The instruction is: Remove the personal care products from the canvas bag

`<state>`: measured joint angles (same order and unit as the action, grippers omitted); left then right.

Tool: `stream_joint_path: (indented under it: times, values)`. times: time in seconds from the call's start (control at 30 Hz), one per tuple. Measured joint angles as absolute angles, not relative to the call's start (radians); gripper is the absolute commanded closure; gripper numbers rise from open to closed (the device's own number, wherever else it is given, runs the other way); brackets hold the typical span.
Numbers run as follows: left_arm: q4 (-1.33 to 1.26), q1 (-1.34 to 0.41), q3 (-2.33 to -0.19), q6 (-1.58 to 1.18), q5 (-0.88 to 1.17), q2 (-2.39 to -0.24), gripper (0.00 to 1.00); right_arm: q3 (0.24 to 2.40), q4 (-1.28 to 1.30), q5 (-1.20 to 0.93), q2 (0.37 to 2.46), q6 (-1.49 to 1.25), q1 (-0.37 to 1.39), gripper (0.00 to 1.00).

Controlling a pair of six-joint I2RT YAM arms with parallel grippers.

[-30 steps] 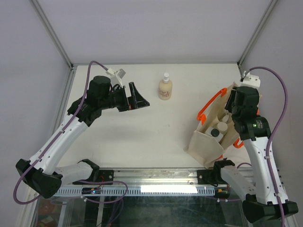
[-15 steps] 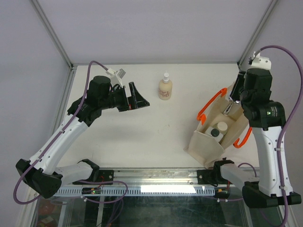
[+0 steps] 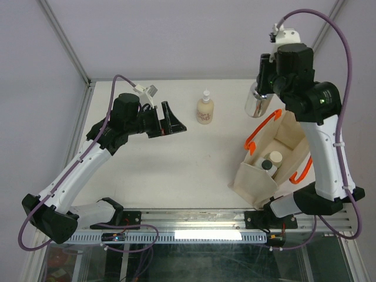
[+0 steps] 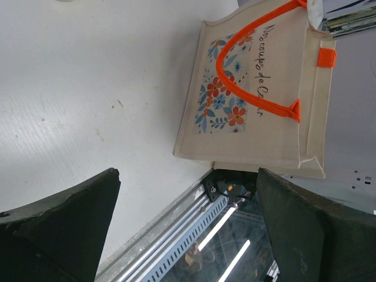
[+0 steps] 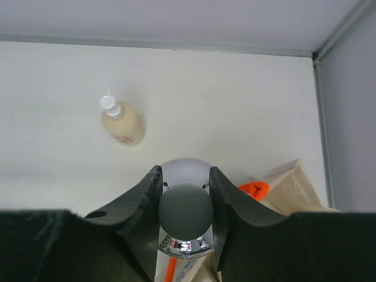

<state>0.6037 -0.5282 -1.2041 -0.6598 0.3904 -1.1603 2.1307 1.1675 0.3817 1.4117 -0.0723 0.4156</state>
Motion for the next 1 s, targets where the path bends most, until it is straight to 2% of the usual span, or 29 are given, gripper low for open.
stream_joint_path:
  times: [0.17, 0.47, 0.67, 1.0]
  values:
    - [0.61, -0.528, -1.225, -0.642, 0.357, -1.16, 0.01, 2.148, 1.125, 0.371, 1.493, -0.081, 0.528, 1.0]
    - [0.645, -0.528, -1.279, -0.605, 0.26, -1.148, 0.01, 1.8, 0.868, 0.284, 1.519, -0.112, 0.628, 1.0]
    - [0.689, -0.528, -1.279, -0.586, 0.212, -1.126, 0.01, 1.629, 0.658, 0.232, 1.612, -0.115, 0.657, 1.0]
    - [0.75, -0.528, -1.29, -0.581, 0.152, -1.12, 0.01, 1.593, 0.401, 0.167, 1.788, -0.094, 0.673, 1.0]
